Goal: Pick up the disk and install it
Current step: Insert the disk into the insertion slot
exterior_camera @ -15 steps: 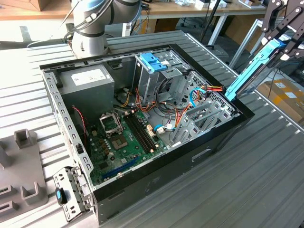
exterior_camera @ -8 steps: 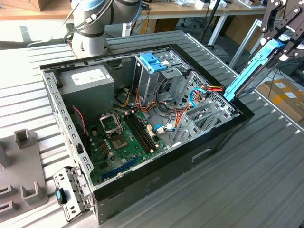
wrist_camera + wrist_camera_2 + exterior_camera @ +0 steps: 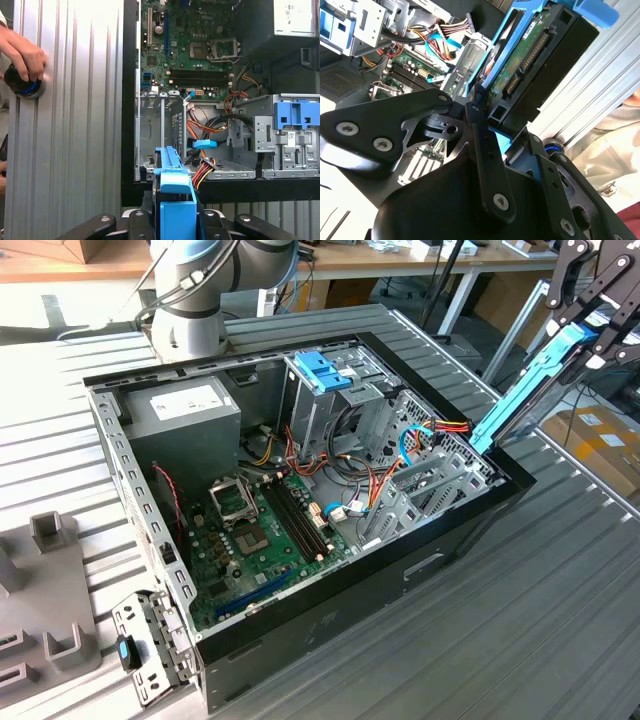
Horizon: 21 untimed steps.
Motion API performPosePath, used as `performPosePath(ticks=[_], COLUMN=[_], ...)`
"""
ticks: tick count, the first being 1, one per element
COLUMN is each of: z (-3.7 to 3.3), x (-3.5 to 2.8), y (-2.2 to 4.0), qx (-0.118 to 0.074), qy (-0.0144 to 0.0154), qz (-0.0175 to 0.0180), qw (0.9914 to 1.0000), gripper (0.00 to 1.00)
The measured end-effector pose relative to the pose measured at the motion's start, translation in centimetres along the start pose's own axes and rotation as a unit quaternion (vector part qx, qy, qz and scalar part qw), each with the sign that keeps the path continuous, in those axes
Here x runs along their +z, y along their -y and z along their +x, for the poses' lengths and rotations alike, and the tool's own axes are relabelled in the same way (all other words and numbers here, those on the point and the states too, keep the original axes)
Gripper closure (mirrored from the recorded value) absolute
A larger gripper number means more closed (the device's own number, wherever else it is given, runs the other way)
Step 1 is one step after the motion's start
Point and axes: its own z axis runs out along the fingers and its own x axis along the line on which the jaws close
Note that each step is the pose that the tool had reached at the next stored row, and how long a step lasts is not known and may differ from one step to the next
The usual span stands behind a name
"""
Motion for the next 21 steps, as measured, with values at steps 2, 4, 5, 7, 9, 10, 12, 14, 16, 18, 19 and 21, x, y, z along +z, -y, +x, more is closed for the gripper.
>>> performPosePath(ticks=[2, 4, 5, 7, 9, 10, 12, 14, 16, 18, 19, 21], z=[0.0, 0.0, 0.0, 0.0, 0.0, 0.0, 0.0, 0.0, 0.0, 0.0, 0.0, 0.0], x=[0.02, 0.03, 0.03, 0.05, 0.07, 0.08, 0.1, 0.11, 0.16, 0.19, 0.22, 0.25], y=[-0.09, -0.18, -0.22, -0.32, -0.47, -0.6, -0.74, -0.85, -1.05, -1.21, -1.33, -1.49], qx=[0.0, 0.0, 0.0, 0.0, 0.0, 0.0, 0.0, 0.0, 0.0, 0.0, 0.0, 0.0], qy=[0.0, 0.0, 0.0, 0.0, 0.0, 0.0, 0.0001, 0.0, 0.0001, 0.0, 0.0, 0.0], qz=[0.0, 0.0, 0.0, 0.0, 0.0, 0.0, 0.0, 0.0, 0.0, 0.0, 0.0, 0.0], qw=[1.0, 1.0, 1.0, 1.0, 1.0, 1.0, 1.0, 1.0, 1.0, 1.0, 1.0, 1.0], gripper=[0.63, 0.63, 0.63, 0.63, 0.63, 0.63, 0.63, 0.63, 0.63, 0.63, 0.63, 0.63])
